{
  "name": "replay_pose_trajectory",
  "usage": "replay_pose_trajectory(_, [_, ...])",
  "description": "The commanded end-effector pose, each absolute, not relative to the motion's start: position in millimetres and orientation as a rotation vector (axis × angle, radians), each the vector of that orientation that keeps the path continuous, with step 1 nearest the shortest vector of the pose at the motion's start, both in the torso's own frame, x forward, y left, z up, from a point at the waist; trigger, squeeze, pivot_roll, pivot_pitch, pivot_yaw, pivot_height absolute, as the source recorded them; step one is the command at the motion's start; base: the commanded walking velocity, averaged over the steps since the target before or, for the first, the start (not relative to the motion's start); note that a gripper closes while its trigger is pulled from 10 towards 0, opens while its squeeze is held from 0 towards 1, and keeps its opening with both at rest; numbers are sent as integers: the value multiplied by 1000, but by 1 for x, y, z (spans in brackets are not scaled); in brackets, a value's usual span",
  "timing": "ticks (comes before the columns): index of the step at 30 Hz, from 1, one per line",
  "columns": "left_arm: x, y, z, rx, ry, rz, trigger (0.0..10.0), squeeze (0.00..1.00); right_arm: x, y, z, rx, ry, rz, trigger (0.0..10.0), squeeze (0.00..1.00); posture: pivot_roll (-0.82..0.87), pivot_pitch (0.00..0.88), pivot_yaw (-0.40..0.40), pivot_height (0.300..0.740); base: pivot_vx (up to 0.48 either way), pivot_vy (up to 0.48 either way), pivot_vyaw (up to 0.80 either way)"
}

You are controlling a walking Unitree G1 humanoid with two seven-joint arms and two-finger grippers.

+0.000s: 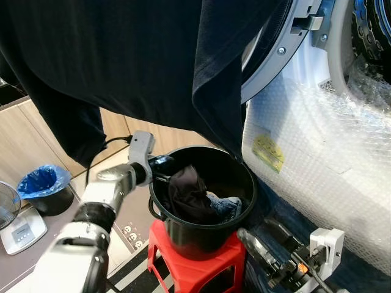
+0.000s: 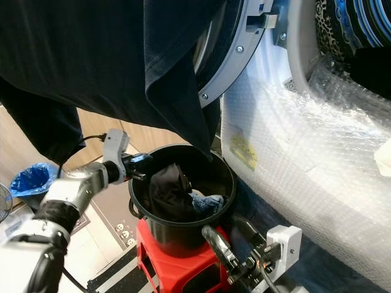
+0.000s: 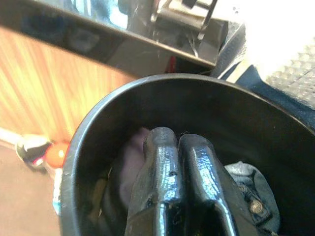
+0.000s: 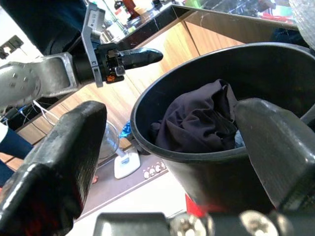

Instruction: Clothes washing

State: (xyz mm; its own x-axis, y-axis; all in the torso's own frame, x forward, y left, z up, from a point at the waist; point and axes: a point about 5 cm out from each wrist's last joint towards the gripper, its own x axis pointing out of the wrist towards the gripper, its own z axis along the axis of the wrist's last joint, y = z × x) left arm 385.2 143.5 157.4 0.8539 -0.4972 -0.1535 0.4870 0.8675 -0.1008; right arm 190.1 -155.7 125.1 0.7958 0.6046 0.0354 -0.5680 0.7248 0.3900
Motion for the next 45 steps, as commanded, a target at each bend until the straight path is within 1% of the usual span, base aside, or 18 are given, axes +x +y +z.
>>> replay_pose_trajectory(1, [383, 143, 159, -22, 135, -503, 10000, 0, 189, -154, 122, 393, 103, 652, 10000, 0, -153, 87, 57, 740, 0, 0, 0])
replay_pose_trajectory(7, [368, 125, 152, -64, 58, -525, 10000, 0, 197, -152, 122, 393, 95, 650, 10000, 0, -162, 51, 56, 740, 0, 0, 0])
replay_pose_trajectory(13, [356, 120, 149, -93, 0, -493, 10000, 0, 205, -153, 119, 384, 96, 635, 10000, 0, -164, 20, 55, 740, 0, 0, 0])
replay_pose_trajectory(16, [349, 118, 142, -92, 1, -470, 10000, 0, 212, -155, 118, 378, 93, 617, 10000, 0, -159, 0, 52, 740, 0, 0, 0])
replay_pose_trajectory(21, [336, 113, 130, -114, 20, -448, 10000, 0, 224, -161, 114, 345, 72, 565, 10000, 0, -151, 0, 48, 740, 0, 0, 0])
replay_pose_trajectory(24, [331, 111, 128, -109, 4, -432, 10000, 0, 228, -161, 111, 356, 82, 553, 10000, 0, -145, 0, 46, 740, 0, 0, 0])
replay_pose_trajectory(35, [321, 112, 116, -140, 32, -373, 10000, 0, 243, -159, 102, 339, 83, 534, 10000, 0, -125, 0, 35, 740, 0, 0, 0])
replay_pose_trajectory(39, [320, 116, 114, -154, 33, -343, 10000, 0, 251, -159, 100, 352, 66, 496, 10000, 0, -115, 0, 31, 740, 0, 0, 0])
replay_pose_trajectory(45, [314, 125, 106, -131, 45, -311, 10000, 0, 260, -154, 97, 339, 51, 485, 10000, 0, -95, 0, 16, 740, 0, 0, 0])
